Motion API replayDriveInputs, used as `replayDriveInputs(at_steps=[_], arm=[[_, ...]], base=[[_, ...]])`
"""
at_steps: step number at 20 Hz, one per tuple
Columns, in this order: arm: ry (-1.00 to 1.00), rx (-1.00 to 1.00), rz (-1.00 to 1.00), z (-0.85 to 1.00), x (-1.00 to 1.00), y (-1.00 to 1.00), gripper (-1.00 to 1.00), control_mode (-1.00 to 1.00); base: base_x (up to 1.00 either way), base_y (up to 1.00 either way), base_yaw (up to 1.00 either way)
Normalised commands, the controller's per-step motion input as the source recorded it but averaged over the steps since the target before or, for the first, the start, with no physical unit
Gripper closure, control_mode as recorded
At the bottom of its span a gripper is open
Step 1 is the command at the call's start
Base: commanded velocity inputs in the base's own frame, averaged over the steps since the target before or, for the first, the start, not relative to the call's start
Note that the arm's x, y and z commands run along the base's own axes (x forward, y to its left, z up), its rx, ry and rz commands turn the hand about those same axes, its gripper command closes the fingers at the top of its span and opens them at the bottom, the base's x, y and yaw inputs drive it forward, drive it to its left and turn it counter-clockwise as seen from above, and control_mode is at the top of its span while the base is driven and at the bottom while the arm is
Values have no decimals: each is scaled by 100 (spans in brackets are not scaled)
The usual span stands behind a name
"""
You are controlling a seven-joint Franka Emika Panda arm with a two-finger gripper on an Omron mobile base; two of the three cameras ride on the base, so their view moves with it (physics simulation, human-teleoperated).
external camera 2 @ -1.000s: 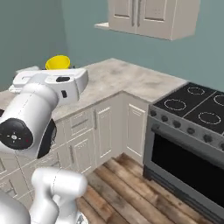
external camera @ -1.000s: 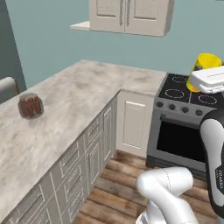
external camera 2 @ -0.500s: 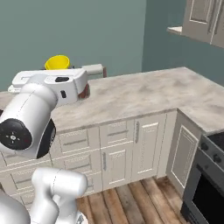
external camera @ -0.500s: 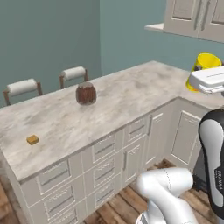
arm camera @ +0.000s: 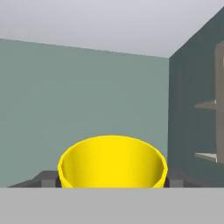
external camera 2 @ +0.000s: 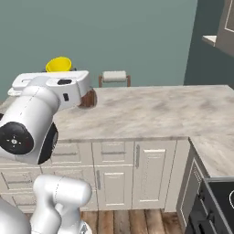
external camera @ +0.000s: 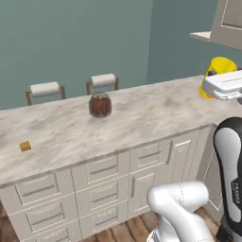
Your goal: Open the cabinet directly in front. Then move the beer and the cup to the dining counter with the jar on it.
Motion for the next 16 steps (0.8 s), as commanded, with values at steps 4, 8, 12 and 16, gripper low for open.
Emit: replayDriveInputs(at_steps=[4, 8, 12, 16], arm=[[0, 0, 0, 0, 0, 0, 100, 100], [0, 0, 0, 0, 0, 0, 100, 100], [0, 0, 0, 0, 0, 0, 100, 100], [11, -5, 6, -37, 22, 2, 100, -100]], base=[[86, -70, 35], [92, -4, 16], [51, 6, 12], [4, 5, 3]])
